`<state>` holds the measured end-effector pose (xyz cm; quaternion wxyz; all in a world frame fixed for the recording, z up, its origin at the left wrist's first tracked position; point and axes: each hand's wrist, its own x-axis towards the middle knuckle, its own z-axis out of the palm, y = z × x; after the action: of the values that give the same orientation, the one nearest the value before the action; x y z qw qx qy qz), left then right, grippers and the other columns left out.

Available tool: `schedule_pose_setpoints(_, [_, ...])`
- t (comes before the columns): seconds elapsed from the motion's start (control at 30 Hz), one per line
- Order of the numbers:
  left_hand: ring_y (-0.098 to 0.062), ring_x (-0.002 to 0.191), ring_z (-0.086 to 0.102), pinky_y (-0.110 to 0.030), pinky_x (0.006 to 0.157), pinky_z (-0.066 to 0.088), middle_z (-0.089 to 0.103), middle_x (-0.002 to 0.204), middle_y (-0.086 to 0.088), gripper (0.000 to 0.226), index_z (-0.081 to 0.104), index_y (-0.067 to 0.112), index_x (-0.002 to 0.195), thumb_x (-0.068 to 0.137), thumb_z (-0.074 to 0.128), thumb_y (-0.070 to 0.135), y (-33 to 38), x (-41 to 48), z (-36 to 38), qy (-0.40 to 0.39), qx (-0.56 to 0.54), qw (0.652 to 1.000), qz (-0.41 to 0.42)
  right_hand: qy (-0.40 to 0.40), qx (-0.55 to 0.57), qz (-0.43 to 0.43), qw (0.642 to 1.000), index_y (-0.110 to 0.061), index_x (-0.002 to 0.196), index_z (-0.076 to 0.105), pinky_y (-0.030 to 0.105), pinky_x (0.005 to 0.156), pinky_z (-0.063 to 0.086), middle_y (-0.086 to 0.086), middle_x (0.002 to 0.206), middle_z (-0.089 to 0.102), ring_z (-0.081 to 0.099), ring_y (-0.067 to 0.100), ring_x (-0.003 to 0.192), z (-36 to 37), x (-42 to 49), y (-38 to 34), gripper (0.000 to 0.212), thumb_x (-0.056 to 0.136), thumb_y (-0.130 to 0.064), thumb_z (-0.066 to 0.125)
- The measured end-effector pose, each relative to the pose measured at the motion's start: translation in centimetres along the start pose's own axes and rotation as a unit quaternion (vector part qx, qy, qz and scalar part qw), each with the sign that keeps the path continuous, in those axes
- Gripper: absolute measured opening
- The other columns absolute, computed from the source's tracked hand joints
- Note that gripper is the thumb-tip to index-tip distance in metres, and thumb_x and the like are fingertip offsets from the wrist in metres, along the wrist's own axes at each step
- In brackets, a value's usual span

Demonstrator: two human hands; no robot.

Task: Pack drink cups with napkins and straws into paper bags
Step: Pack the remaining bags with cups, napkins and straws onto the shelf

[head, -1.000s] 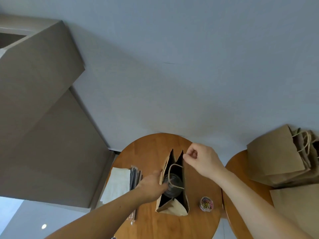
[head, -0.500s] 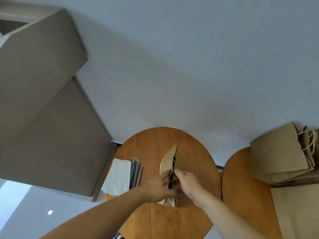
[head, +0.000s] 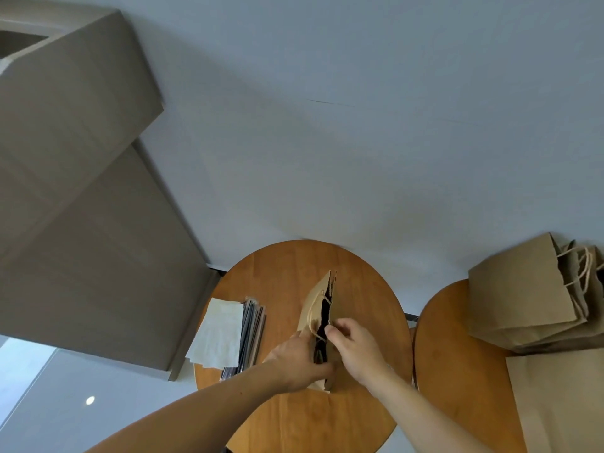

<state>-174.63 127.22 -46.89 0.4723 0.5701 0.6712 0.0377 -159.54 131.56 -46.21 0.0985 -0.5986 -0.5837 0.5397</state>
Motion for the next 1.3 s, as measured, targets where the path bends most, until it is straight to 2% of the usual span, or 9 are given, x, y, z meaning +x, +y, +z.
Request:
schedule_pose_setpoints(0.1, [-0.014, 0.108, 0.061, -0.036, 0.094, 0.054, 0.057, 0.126, 0.010, 0.089, 0.028, 0.044, 0.142, 0.067, 0.059, 0.080, -2.0, 0.0, -0.6, 0.040, -0.052, 0.998, -0.001, 0.061, -0.036, -0.014, 0.997, -0.025, 0.140, 0.046, 0.034, 0.103, 0.046, -0.009, 0.137, 0.048, 0.050, 0.014, 0.126, -0.4, -0.1, -0.4, 0.053, 0.095, -0.049, 0.058])
schedule_pose_setpoints(0.2, [-0.015, 0.110, 0.062, -0.031, 0.088, 0.055, 0.050, 0.139, 0.014, 0.091, 0.021, 0.044, 0.146, 0.070, 0.056, 0.080, -3.7, 0.2, -1.9, 0.081, -0.052, 0.995, -0.029, 0.139, -0.025, -0.047, 0.989, -0.024, 0.141, 0.046, 0.032, 0.102, 0.046, -0.005, 0.143, 0.047, 0.050, 0.014, 0.126, -1.0, 0.0, -1.5, 0.051, 0.096, -0.044, 0.058])
schedule_pose_setpoints(0.37, [-0.002, 0.093, 0.063, -0.027, 0.085, 0.057, 0.056, 0.125, 0.021, 0.086, 0.028, 0.045, 0.144, 0.071, 0.051, 0.084, -5.4, -0.2, -4.3, 0.077, -0.061, 0.995, -0.032, 0.206, -0.019, -0.107, 0.972, -0.023, 0.137, 0.049, 0.024, 0.093, 0.042, -0.004, 0.141, 0.049, 0.052, 0.012, 0.122, -2.4, 0.6, -4.7, 0.044, 0.097, -0.038, 0.057])
schedule_pose_setpoints(0.53, [-0.011, 0.116, 0.058, -0.024, 0.091, 0.048, 0.049, 0.145, 0.008, 0.079, 0.026, 0.036, 0.149, 0.083, 0.054, 0.068, -7.5, -0.9, -7.3, 0.079, -0.020, 0.996, -0.029, 0.198, -0.060, -0.173, 0.963, -0.021, 0.136, 0.050, 0.032, 0.101, 0.045, -0.004, 0.137, 0.050, 0.050, 0.013, 0.123, -1.9, 2.5, -10.1, 0.043, 0.097, -0.038, 0.056])
schedule_pose_setpoints(0.63, [-0.018, 0.117, 0.056, -0.031, 0.094, 0.047, 0.051, 0.142, -0.002, 0.067, 0.035, 0.024, 0.146, 0.091, 0.054, 0.057, -10.2, -1.1, -10.4, 0.103, 0.006, 0.992, -0.074, 0.127, -0.149, -0.185, 0.963, -0.021, 0.138, 0.049, 0.036, 0.103, 0.045, -0.005, 0.138, 0.051, 0.050, 0.014, 0.126, 0.7, 4.4, -13.1, 0.047, 0.096, -0.042, 0.055])
schedule_pose_setpoints(0.73, [-0.023, 0.125, 0.052, -0.036, 0.101, 0.045, 0.049, 0.145, -0.004, 0.064, 0.036, 0.020, 0.148, 0.094, 0.052, 0.050, -13.0, -1.4, -13.3, 0.112, 0.019, 0.987, -0.114, 0.019, -0.231, -0.157, 0.960, -0.024, 0.137, 0.051, 0.029, 0.083, 0.047, -0.006, 0.128, 0.058, 0.057, 0.013, 0.108, 5.1, 7.0, -15.2, 0.047, 0.095, -0.046, 0.051])
schedule_pose_setpoints(0.83, [-0.021, 0.116, 0.057, -0.039, 0.098, 0.049, 0.056, 0.135, -0.002, 0.051, 0.045, 0.022, 0.141, 0.094, 0.052, 0.041, -15.8, -1.5, -15.0, 0.117, -0.001, 0.986, -0.122, -0.047, -0.249, -0.098, 0.962, -0.021, 0.113, 0.059, 0.028, 0.064, 0.047, -0.009, 0.094, 0.062, 0.059, 0.009, 0.080, 10.3, 9.6, -15.2, 0.031, 0.093, -0.043, 0.049])
schedule_pose_setpoints(0.97, [-0.021, 0.119, 0.056, -0.024, 0.085, 0.040, 0.055, 0.139, -0.003, 0.048, 0.045, 0.020, 0.141, 0.097, 0.053, 0.039, -19.1, -1.3, -14.9, 0.114, -0.033, 0.983, -0.141, -0.094, -0.240, -0.003, 0.966, -0.017, 0.089, 0.057, 0.027, 0.057, 0.044, -0.003, 0.071, 0.055, 0.055, 0.014, 0.063, 16.6, 12.3, -11.4, 0.019, 0.092, -0.035, 0.051])
schedule_pose_setpoints(1.3, [-0.008, 0.097, 0.051, -0.019, 0.073, 0.040, 0.053, 0.140, 0.003, 0.050, 0.045, 0.023, 0.141, 0.096, 0.054, 0.042, -26.0, 1.8, -11.8, 0.104, -0.102, 0.971, -0.189, -0.015, -0.166, 0.112, 0.980, -0.013, 0.108, 0.055, 0.031, 0.061, 0.057, 0.001, 0.091, 0.067, 0.067, 0.016, 0.075, 25.5, 16.7, -3.5, 0.036, 0.087, -0.040, 0.069])
